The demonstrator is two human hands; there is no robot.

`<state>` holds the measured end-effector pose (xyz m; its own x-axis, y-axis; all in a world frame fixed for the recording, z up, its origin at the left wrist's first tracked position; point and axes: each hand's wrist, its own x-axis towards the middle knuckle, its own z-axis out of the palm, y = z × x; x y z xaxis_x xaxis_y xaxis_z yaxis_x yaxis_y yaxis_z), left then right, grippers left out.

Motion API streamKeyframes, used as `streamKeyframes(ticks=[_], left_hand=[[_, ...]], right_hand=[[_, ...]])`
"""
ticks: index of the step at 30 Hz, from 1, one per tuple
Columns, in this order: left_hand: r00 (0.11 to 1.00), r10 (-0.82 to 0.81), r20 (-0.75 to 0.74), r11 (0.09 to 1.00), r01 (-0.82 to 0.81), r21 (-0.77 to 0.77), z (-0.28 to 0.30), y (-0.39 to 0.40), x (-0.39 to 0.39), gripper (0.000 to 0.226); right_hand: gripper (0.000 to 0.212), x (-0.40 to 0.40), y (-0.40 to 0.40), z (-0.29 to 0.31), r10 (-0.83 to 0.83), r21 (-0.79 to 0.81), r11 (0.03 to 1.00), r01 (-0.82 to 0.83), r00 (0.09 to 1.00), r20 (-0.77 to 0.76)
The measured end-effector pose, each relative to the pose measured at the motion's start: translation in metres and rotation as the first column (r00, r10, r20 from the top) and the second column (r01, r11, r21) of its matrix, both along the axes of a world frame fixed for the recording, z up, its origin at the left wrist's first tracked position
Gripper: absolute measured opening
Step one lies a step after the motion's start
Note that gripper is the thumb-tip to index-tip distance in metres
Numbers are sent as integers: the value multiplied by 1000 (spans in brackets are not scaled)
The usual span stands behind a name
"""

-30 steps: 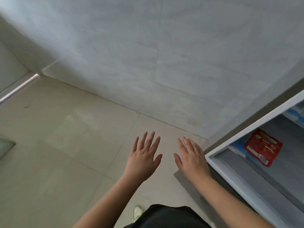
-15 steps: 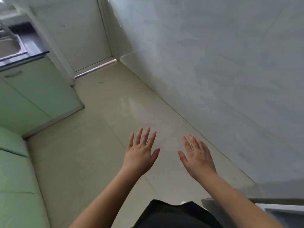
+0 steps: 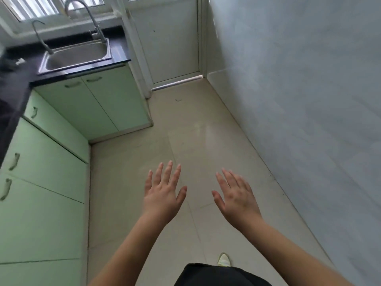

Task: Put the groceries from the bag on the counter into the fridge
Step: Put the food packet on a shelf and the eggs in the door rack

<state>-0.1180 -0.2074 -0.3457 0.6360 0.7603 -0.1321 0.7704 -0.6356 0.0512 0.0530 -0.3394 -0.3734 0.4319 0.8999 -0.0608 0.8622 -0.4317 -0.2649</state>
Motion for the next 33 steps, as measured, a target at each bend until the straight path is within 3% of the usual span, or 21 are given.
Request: streamKeyframes(ticks=[8,17,26,29,33], left_hand=[[972,229,47,973,-230,27,9,13,-41,77],[884,460,79,885,-464,43,17,59,-142,80],[814,576,76,817,-576,-23,29,129,-260,85],[798,598,74,801,-599,-7,34,142,-287,76],[764,636,111,766,-642,28,35,162,-312,85]], right_hand=[[62,-20,68,16,246,43,968,-246,969,1],[65,-102,162,18,493,27,869,-494,870,30],[73,-204,267,38,621,24,779,-626,777,106],[72,-231,293,43,645,37,757,-653,755,115],[69,-256,326,46,689,26,715,-699,710,144]])
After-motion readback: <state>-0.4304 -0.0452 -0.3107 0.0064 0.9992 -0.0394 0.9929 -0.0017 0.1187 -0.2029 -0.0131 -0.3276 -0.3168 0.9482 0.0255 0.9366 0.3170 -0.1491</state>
